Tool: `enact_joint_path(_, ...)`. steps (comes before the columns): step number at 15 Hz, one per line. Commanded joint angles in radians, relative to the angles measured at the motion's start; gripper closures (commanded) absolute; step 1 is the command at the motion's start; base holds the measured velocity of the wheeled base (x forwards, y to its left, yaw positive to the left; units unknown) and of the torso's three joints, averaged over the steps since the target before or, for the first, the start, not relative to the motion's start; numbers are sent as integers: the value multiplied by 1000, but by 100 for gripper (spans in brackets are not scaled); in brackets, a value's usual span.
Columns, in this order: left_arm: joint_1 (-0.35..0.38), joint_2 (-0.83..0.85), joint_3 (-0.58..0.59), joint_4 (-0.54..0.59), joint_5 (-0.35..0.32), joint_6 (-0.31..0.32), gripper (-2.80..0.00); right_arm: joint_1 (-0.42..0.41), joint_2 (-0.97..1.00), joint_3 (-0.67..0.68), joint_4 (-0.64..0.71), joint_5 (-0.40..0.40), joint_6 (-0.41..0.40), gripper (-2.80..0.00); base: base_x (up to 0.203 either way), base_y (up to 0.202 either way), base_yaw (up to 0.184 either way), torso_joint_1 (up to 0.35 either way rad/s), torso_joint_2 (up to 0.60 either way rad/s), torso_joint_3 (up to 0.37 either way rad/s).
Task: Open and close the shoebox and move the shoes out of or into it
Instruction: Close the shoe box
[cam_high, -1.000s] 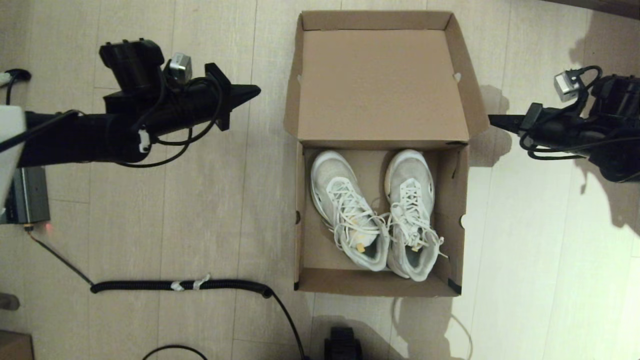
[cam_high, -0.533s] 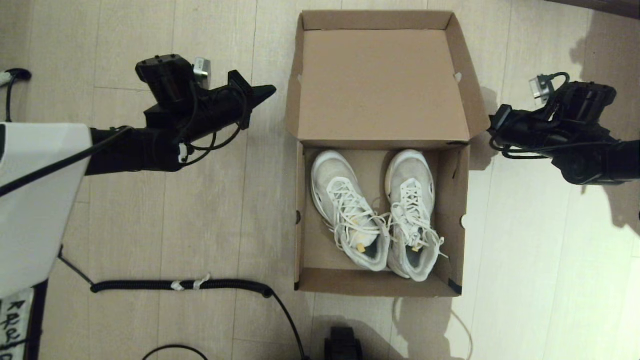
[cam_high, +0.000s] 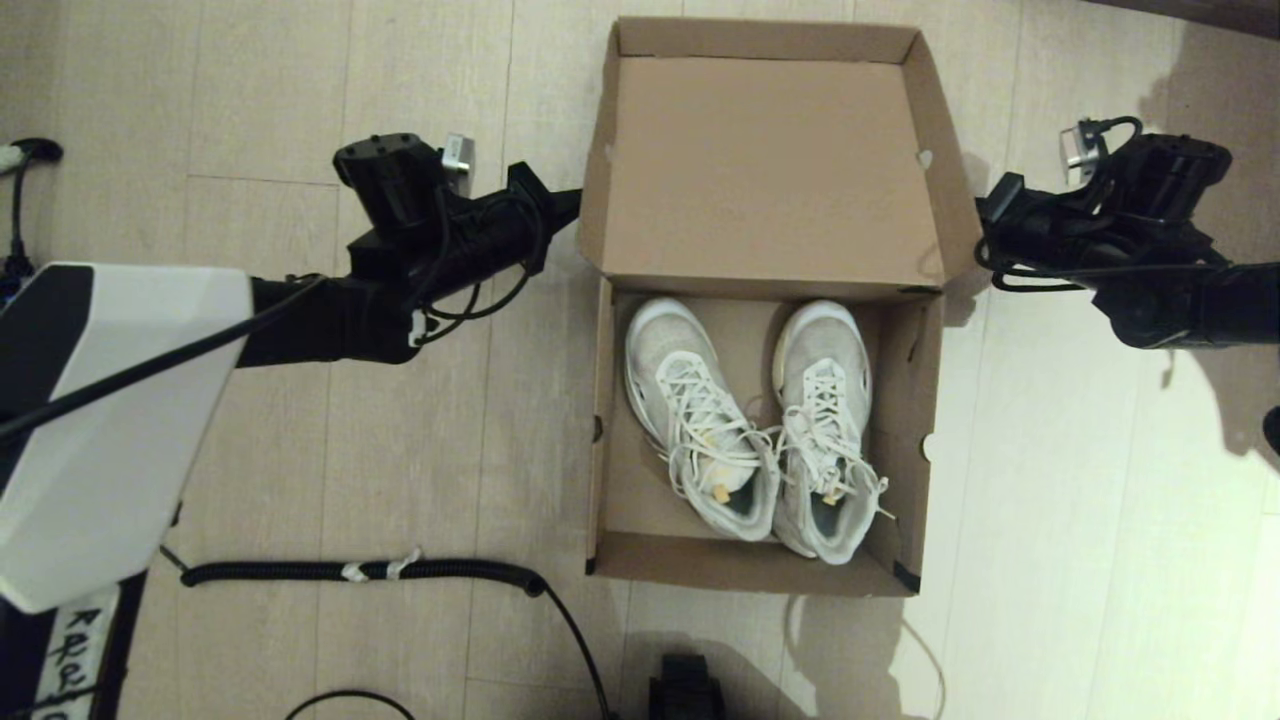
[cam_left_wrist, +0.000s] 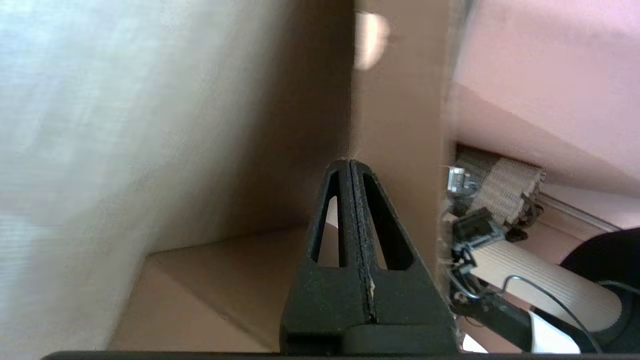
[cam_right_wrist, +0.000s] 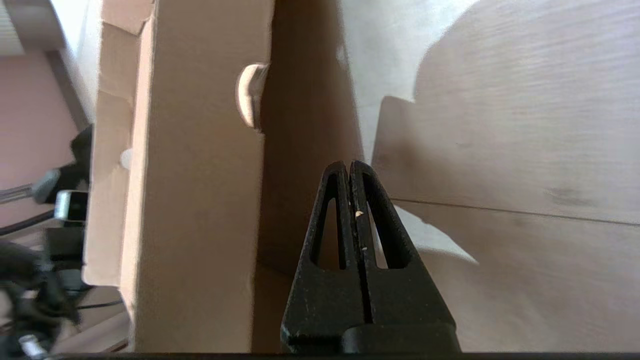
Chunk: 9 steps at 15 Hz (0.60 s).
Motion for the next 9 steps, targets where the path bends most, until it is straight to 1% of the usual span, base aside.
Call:
enact_joint_path(1, -8, 13, 0, -9, -5, -6, 0, 13, 7, -12, 1, 3, 9, 0, 0, 0, 0, 0, 0, 0)
enact_joint_path(4, -23, 35, 0, -46, -6, -6, 0, 43, 7, -11, 2, 1, 25, 0, 0, 0, 0, 0, 0, 0)
enact_joint_path(6, -24, 39, -1, -49, -7, -6, 0, 52, 11, -22, 0, 1, 27, 0, 0, 0, 0, 0, 0, 0)
enact_joint_path(7, -24, 42, -1, -51, -8, -6, 0, 53, 14, -37, -1, 1, 40, 0, 0, 0, 0, 0, 0, 0)
enact_joint_path(9, -24, 42, -1, -66, -8, -8, 0, 52, 7, -47, -8, 1, 96, 0, 0, 0, 0, 0, 0, 0)
